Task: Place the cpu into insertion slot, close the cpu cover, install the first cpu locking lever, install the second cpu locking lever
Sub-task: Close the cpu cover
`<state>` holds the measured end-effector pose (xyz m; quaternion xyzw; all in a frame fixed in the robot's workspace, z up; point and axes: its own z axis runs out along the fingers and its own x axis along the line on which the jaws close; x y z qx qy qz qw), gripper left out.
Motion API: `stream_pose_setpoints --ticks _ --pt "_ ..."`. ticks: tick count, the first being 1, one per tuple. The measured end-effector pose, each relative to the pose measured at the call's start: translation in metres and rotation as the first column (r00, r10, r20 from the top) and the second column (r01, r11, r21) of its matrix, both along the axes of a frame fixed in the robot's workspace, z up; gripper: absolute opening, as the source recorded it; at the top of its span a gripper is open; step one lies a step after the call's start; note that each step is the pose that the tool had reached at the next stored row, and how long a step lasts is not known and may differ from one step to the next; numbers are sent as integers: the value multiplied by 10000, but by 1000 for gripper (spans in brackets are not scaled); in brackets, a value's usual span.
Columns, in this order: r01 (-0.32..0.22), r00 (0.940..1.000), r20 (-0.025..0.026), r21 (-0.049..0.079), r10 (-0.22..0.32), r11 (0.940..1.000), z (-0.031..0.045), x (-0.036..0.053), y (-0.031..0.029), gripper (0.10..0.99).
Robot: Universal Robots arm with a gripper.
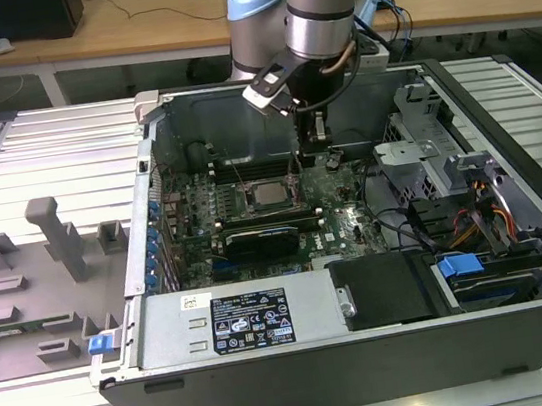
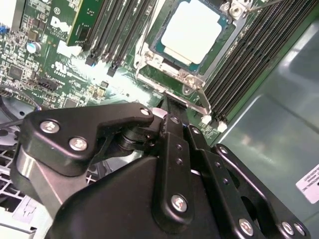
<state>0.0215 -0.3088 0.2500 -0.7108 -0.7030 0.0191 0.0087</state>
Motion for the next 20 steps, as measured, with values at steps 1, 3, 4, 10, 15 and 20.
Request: stream_pose_setpoints --ticks 1,3,4,10,15,20 --pt "0 10000 0 0 0 10000 0 -22 2 106" --pt "0 10000 0 0 0 10000 0 -47 5 106" --pt "0 10000 0 0 0 10000 0 -56 6 106" --pt "-1 10000 0 1 1 10000 -1 -117 8 106" --pt "1 10000 96 -1 -1 10000 -18 -239 7 106" --pt "0 9994 340 0 0 10000 -44 -413 -41 106"
